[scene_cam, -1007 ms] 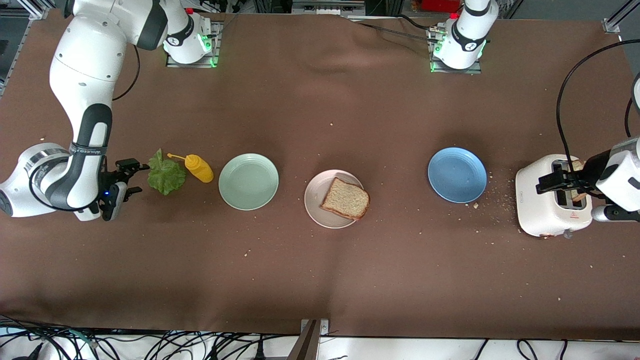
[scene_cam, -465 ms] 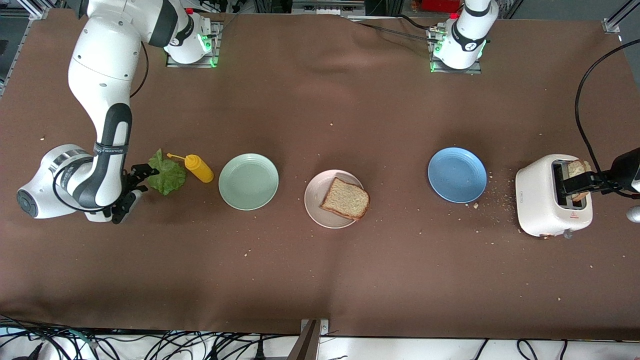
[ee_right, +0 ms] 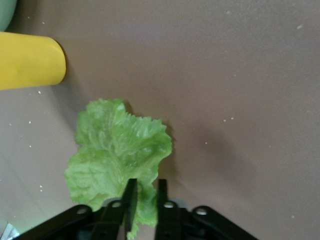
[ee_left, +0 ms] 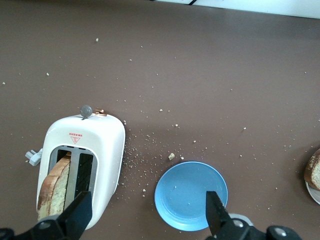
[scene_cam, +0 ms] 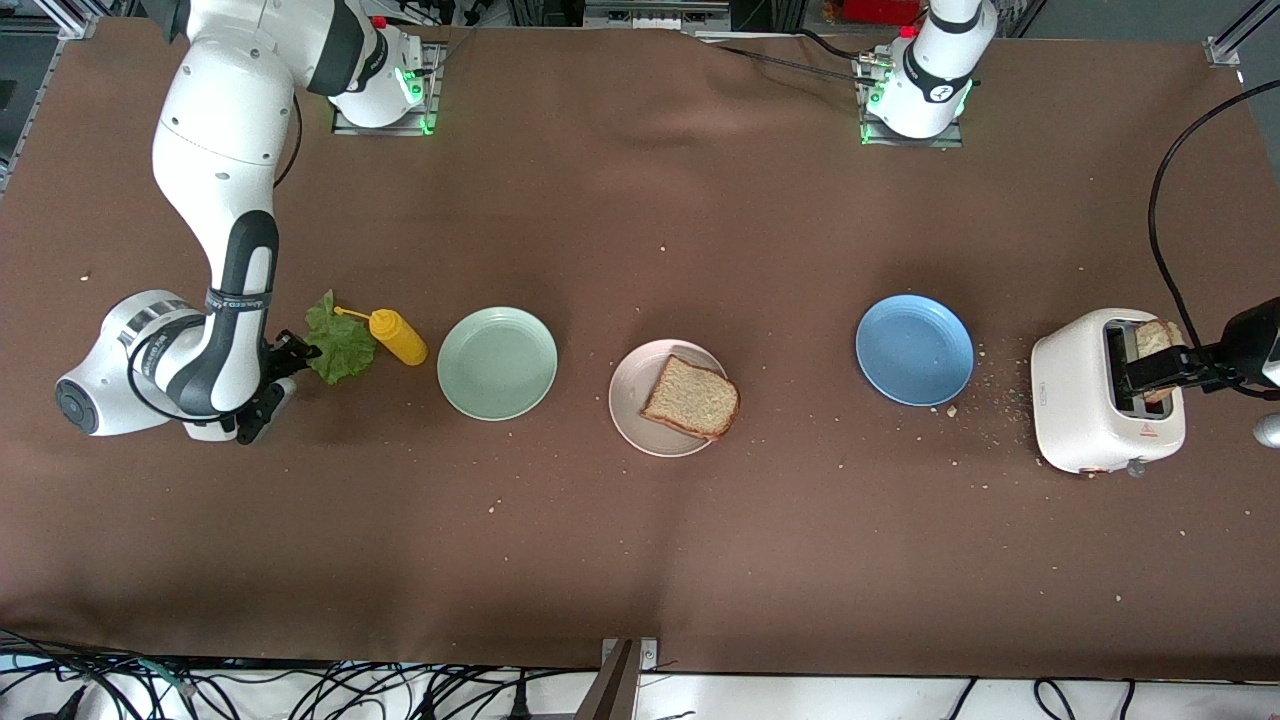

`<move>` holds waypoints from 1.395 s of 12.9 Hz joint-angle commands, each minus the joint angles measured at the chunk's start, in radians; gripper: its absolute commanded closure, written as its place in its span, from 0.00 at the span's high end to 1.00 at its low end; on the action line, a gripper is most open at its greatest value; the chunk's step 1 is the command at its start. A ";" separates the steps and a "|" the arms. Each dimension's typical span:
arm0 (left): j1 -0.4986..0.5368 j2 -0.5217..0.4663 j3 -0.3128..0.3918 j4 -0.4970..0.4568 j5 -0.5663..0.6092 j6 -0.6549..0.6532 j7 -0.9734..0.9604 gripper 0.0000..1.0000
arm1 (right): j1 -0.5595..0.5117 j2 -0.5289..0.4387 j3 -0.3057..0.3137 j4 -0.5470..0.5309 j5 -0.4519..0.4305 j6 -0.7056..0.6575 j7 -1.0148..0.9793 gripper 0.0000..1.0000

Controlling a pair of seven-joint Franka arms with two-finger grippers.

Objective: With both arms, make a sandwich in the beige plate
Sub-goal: 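Lift the lettuce and carry it toward the beige plate with the right gripper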

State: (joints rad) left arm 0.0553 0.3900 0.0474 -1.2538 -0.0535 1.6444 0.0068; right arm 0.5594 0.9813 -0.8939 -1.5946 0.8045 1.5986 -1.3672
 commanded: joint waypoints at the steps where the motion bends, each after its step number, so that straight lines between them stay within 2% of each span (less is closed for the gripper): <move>1: 0.008 0.018 -0.008 0.019 0.018 0.002 -0.004 1.00 | 0.017 -0.003 -0.016 -0.010 -0.022 -0.005 -0.022 0.00; 2: 0.008 0.018 -0.008 0.019 0.018 0.002 -0.002 1.00 | 0.017 -0.009 -0.020 -0.002 -0.030 -0.005 -0.023 0.00; 4: 0.012 0.020 -0.008 0.020 0.017 0.002 -0.001 1.00 | 0.016 -0.013 -0.054 0.068 -0.103 -0.018 -0.026 0.00; 5: 0.015 0.018 -0.008 0.019 0.017 0.003 0.001 1.00 | 0.016 -0.013 -0.071 0.097 -0.110 -0.064 -0.026 0.00; 10: 0.015 0.020 -0.008 0.019 0.018 0.002 0.001 1.00 | 0.059 -0.021 -0.250 0.261 -0.145 -0.280 -0.032 0.00; 12: 0.015 0.020 -0.008 0.019 0.018 0.003 0.001 1.00 | 0.124 -0.035 -0.357 0.278 -0.143 -0.362 -0.032 0.00; 14: 0.015 0.018 -0.008 0.019 0.018 0.002 0.001 1.00 | 0.271 -0.033 -0.524 0.277 -0.140 -0.425 -0.032 0.00; 15: 0.015 0.018 -0.008 0.019 0.018 0.002 0.001 1.00 | 0.330 -0.033 -0.580 0.277 -0.137 -0.468 -0.024 0.00; 16: 0.015 0.018 -0.008 0.019 0.018 0.002 0.001 1.00 | 0.377 -0.033 -0.623 0.277 -0.131 -0.492 -0.023 0.00; 18: 0.015 0.018 -0.008 0.019 0.020 0.002 0.001 1.00 | 0.444 -0.033 -0.666 0.274 -0.082 -0.499 0.005 0.00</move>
State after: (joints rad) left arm 0.0642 0.4022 0.0486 -1.2527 -0.0535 1.6483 0.0069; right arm 0.9574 0.9376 -1.5141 -1.3109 0.6886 1.1156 -1.3741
